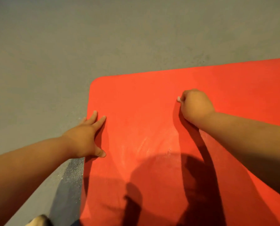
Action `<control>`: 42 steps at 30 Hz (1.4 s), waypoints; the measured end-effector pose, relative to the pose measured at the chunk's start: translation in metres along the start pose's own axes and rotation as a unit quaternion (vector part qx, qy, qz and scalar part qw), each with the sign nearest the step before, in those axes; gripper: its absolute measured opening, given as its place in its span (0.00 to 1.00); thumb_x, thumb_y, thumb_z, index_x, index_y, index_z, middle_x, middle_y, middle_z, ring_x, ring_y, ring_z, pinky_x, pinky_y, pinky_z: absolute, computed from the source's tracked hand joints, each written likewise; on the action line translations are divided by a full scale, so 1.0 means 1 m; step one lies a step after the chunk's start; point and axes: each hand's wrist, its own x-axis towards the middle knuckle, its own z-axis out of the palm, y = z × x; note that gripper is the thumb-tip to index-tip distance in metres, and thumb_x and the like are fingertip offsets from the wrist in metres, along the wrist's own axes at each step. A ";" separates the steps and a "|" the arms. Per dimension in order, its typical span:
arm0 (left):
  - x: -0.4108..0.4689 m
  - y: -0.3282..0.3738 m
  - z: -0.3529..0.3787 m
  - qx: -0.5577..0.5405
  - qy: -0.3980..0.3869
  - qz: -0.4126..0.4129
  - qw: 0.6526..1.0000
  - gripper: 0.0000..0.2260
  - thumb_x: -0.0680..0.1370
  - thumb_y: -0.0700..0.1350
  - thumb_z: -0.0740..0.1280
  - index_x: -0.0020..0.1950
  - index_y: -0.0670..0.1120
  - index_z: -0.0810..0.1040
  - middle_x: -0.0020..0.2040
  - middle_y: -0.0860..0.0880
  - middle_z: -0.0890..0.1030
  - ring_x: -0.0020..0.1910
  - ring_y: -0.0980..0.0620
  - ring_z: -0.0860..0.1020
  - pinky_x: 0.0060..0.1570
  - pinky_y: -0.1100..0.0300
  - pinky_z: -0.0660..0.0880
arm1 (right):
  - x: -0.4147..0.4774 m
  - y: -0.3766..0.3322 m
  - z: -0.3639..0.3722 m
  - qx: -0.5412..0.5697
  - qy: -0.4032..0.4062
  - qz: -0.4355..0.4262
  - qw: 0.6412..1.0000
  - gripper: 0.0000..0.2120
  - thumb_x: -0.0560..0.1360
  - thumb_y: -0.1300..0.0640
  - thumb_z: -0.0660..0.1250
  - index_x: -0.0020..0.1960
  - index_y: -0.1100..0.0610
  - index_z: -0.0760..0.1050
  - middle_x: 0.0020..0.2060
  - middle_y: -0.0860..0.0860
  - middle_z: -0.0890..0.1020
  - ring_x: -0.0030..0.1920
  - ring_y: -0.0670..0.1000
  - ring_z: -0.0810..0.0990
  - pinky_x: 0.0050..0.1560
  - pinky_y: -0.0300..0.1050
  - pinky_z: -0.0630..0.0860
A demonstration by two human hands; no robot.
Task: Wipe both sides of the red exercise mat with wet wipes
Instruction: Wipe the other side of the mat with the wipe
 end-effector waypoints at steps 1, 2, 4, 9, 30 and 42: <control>-0.001 -0.001 0.002 0.003 -0.006 0.000 1.000 0.63 0.60 0.62 0.78 0.77 0.50 0.35 0.77 0.46 0.33 0.77 0.42 0.46 0.74 0.50 0.55 | -0.017 -0.018 0.009 0.017 -0.007 -0.028 0.999 0.08 0.77 0.60 0.62 0.51 0.62 0.78 0.51 0.62 0.79 0.52 0.61 0.77 0.51 0.49 0.69; -0.002 0.000 0.001 0.014 -0.008 -0.003 1.000 0.64 0.60 0.63 0.78 0.77 0.49 0.34 0.76 0.45 0.32 0.77 0.42 0.45 0.74 0.50 0.55 | -0.040 -0.037 0.019 0.048 -0.019 -0.068 0.996 0.09 0.77 0.61 0.61 0.53 0.59 0.78 0.52 0.59 0.78 0.53 0.60 0.77 0.53 0.47 0.69; -0.002 0.001 -0.001 0.048 -0.009 -0.024 0.999 0.64 0.60 0.65 0.77 0.77 0.46 0.33 0.77 0.41 0.33 0.77 0.43 0.45 0.74 0.50 0.54 | -0.092 -0.073 0.039 0.111 -0.072 -0.158 0.978 0.11 0.75 0.62 0.62 0.55 0.57 0.78 0.51 0.55 0.77 0.54 0.58 0.76 0.54 0.46 0.70; 0.003 0.006 -0.006 0.101 0.002 -0.031 0.994 0.66 0.57 0.69 0.75 0.77 0.42 0.36 0.77 0.38 0.39 0.78 0.44 0.44 0.75 0.50 0.50 | -0.127 -0.091 0.039 0.130 -0.201 -0.304 0.922 0.13 0.75 0.61 0.61 0.57 0.54 0.76 0.53 0.52 0.75 0.58 0.55 0.73 0.60 0.47 0.70; 0.006 -0.023 -0.016 0.153 -0.006 0.020 0.988 0.58 0.64 0.64 0.75 0.78 0.51 0.37 0.79 0.49 0.38 0.76 0.48 0.56 0.70 0.53 0.65 | 0.015 -0.056 0.022 0.106 0.037 0.029 0.993 0.07 0.77 0.61 0.63 0.48 0.63 0.78 0.49 0.64 0.80 0.51 0.62 0.77 0.48 0.49 0.65; -0.003 -0.029 -0.043 0.221 -0.113 0.083 0.965 0.60 0.63 0.74 0.67 0.78 0.43 0.37 0.78 0.43 0.41 0.77 0.44 0.55 0.74 0.51 0.56 | -0.036 -0.097 0.027 0.039 -0.130 -0.177 0.975 0.06 0.75 0.62 0.62 0.50 0.59 0.75 0.49 0.59 0.77 0.53 0.61 0.76 0.51 0.50 0.69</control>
